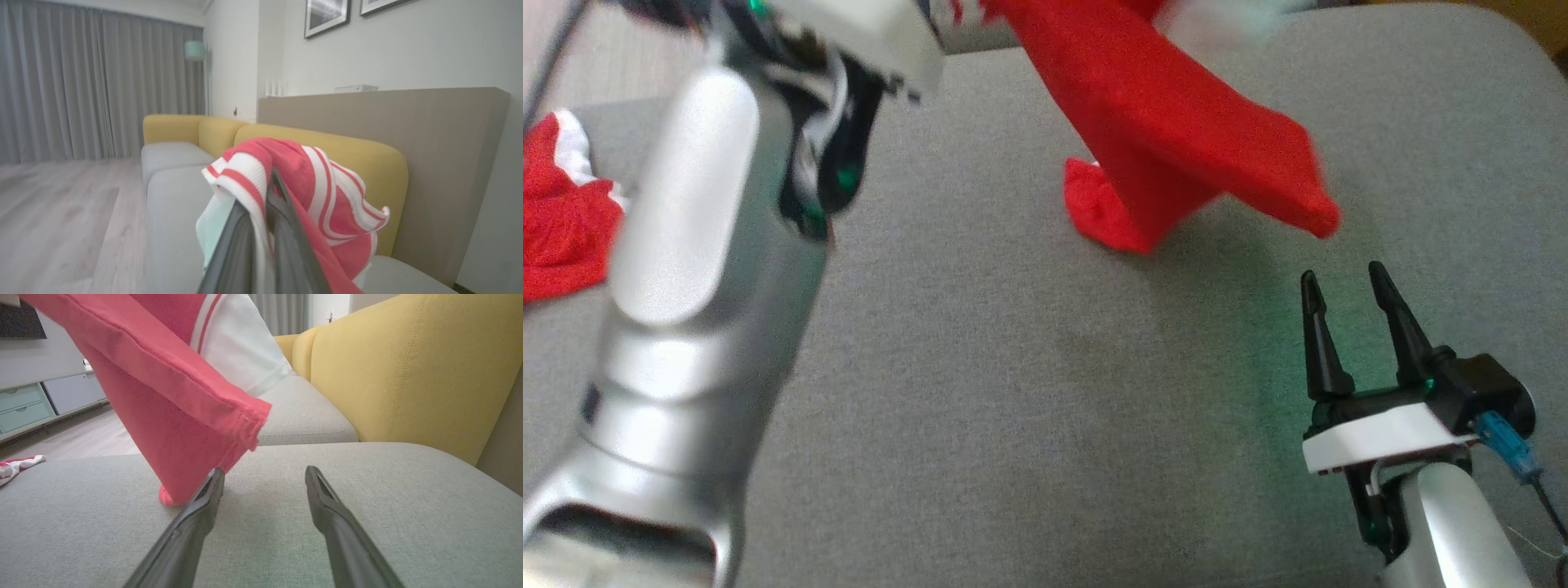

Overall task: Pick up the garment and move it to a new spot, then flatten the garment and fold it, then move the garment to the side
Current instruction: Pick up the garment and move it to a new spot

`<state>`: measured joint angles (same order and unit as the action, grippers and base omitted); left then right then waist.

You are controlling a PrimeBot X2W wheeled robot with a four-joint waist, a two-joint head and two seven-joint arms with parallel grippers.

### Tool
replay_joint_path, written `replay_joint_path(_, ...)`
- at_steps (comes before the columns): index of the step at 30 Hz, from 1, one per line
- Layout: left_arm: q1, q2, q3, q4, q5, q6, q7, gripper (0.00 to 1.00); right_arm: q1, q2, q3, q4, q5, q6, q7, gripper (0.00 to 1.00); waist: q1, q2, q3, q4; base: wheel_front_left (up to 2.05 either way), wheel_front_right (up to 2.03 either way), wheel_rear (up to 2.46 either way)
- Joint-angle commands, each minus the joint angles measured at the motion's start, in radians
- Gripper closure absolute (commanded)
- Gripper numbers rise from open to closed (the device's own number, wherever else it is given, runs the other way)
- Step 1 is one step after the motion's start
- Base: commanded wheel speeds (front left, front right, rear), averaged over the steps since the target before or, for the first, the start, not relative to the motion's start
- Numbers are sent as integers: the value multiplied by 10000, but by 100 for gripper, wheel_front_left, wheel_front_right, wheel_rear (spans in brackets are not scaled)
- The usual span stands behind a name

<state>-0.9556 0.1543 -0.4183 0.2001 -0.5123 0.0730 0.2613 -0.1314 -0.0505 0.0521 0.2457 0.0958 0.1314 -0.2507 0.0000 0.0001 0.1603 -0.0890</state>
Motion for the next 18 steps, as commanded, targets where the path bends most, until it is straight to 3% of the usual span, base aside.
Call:
replay_joint_path(1,219,277,414,-74,-43,133,-156,100,-355,2,168,-364,-4,-7,-109,0,0,-1,181,-1,0,0,0)
replay_joint_path(5,1649,230,875,779,-412,560,-824,100,-437,3,135,-447,-50,-7,-109,0,0,-1,598,1,0,0,0)
replay_joint_path(12,3620,623,1664,2742,-595,1094,-2269,100,-521,3,151,-544,-153,-7,-110,0,0,-1,1156,17,0,0,0)
replay_joint_path(18,4170,357,1959,3632,-880,1007,-3302,100,-471,3,53,-581,-291,-7,-110,0,0,-1,1314,192,0,0,0)
